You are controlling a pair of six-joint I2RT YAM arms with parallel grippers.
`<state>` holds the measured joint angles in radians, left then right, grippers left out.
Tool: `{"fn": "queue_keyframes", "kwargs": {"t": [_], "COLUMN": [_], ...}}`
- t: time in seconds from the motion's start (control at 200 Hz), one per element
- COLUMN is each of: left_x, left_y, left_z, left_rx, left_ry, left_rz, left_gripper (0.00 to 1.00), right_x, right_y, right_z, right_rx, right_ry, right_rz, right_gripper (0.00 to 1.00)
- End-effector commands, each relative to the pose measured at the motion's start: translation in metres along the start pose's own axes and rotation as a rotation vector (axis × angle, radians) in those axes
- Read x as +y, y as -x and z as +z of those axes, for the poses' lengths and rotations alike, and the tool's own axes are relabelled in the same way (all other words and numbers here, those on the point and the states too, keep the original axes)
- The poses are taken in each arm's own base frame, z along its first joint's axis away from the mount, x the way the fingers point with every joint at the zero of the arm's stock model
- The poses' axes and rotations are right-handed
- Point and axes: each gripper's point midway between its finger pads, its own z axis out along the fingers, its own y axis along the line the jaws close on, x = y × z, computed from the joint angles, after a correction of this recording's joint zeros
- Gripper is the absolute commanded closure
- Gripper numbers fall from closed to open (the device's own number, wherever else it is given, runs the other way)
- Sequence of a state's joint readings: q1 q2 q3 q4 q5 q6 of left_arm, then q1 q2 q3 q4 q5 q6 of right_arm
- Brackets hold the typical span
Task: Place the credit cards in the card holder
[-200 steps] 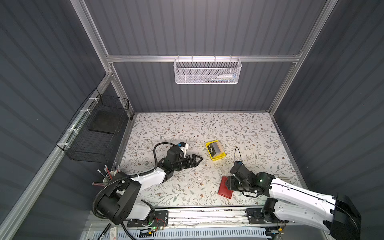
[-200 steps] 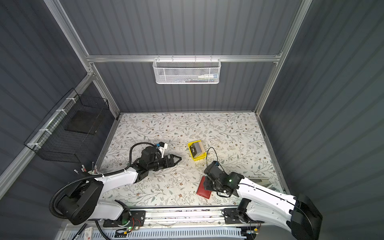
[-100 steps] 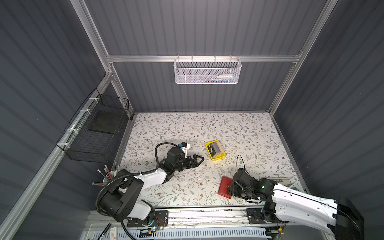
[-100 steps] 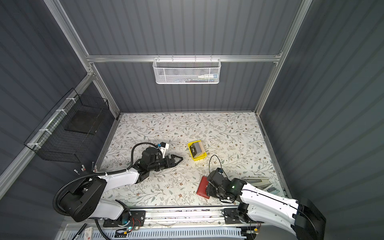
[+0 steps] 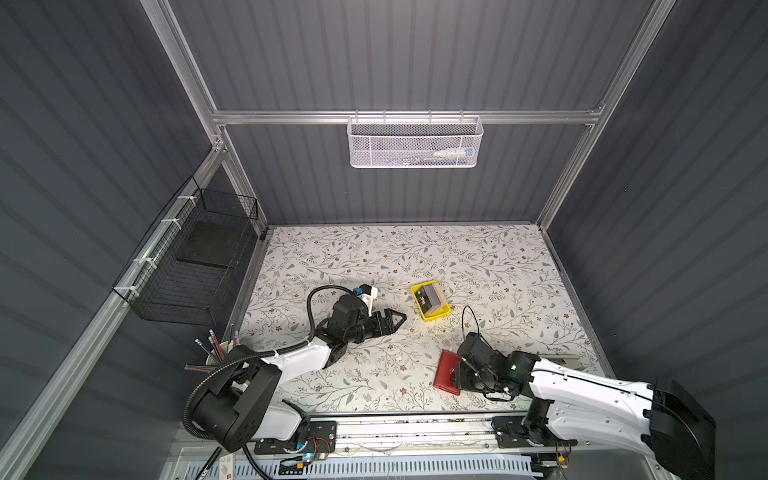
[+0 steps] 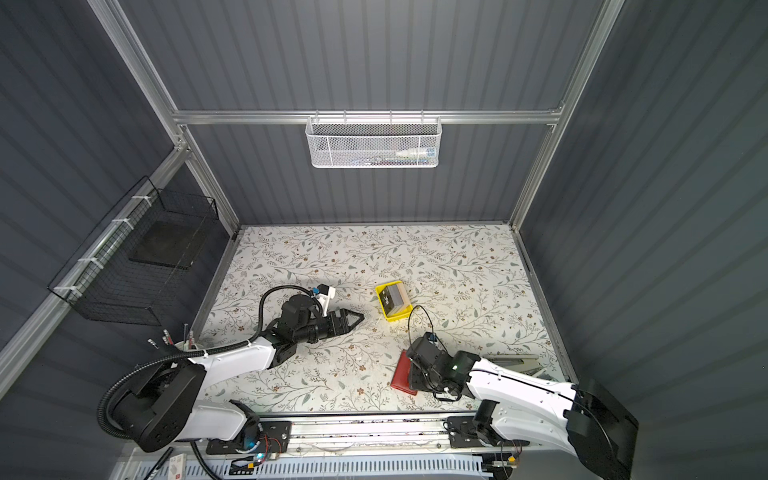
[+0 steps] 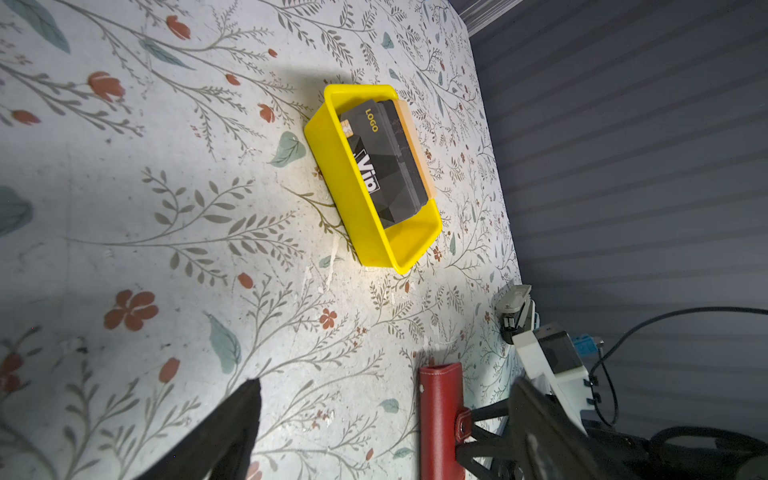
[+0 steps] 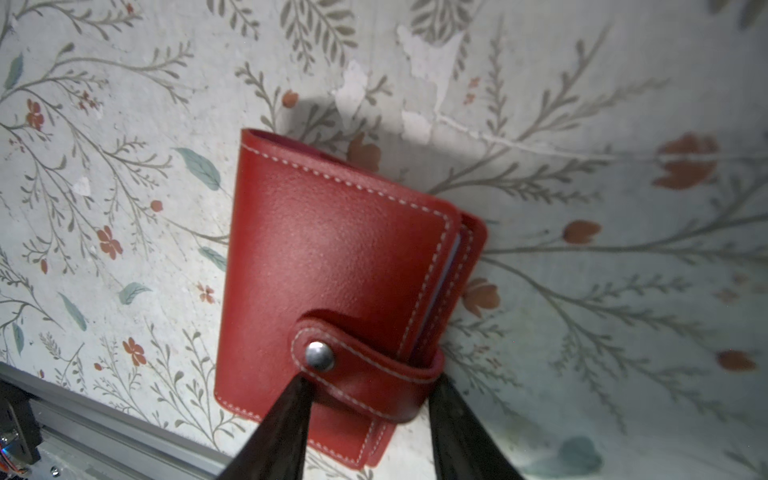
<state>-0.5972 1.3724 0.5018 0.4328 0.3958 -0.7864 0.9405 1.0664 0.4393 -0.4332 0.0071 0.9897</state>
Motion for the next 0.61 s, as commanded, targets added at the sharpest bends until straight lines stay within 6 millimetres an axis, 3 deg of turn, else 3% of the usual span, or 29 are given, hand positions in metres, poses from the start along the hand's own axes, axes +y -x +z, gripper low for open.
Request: {"fn": "queue_keyframes", "kwargs": {"t": [0.0,0.29,0.6], "left_x": [0.007,0.007,0.015], "left_y": [-0.013,-0.016,-0.032], "left_z": [-0.007,-0.019,-0.023], "left_rx": [0.034,0.037,0.057], "left_ry": [0.045,0.071,0.059], "left_rz": [0.02,0.046,0.009], "left_gripper": [0.07,0.08,0.09], "right_x": [0.015,0.044,0.066], "right_y": [0.014,0.036,0.054], "right_z": [-0.001,0.015,0.014], "right_rx": [-0.039,-0.048,-0.08], "right_ry": [0.019,0.052,0.093], "right_rz": [-0.041,-0.098,-0.148], "right_gripper": [0.52,0.54,0.52]}}
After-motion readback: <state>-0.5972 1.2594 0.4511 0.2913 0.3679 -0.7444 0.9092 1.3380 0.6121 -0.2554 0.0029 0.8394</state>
